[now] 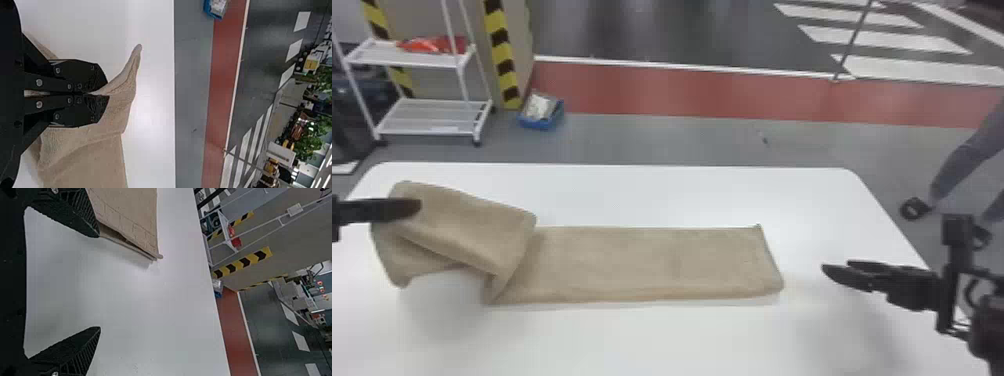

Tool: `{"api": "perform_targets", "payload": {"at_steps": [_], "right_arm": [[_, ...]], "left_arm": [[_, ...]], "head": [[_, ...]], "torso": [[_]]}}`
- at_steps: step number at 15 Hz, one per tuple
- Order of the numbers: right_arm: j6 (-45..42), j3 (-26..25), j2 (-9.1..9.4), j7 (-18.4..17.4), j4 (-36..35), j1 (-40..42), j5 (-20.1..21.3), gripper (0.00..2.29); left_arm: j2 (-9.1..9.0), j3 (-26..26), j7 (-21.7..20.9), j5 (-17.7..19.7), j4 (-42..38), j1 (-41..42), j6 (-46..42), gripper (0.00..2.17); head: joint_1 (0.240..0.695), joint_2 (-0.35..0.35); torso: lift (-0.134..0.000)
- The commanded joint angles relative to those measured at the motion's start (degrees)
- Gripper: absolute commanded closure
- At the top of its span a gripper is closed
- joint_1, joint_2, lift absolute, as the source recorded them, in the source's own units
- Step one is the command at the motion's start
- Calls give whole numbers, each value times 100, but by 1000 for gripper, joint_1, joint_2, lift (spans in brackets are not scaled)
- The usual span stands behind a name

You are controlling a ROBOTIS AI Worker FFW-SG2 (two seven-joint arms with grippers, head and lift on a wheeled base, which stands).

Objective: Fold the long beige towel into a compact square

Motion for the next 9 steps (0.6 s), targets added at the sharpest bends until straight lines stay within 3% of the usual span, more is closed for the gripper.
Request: {"api": "perform_targets", "payload": {"at_steps": [1,2,5,9], "right_arm": [[-18,8,-4,1,0,0,9,33],[-18,-1,-4,1,0,9,9,33],[-53,-10,-31,1,9,9,0,33],[-141,26,-57,-17,97,-18,0,33]], "left_arm": [[140,345,143,-80,604,242,-1463,255],[281,372,214,-89,753,286,-1726,-1],[544,600,170,-141,1157,278,-1990,36],[597,679,222,-141,1219,339,-1972,36]], "head": [[695,-84],[695,-64],[695,7],[695,53]], "torso": [[-124],[-124],[-124],[-124]]}}
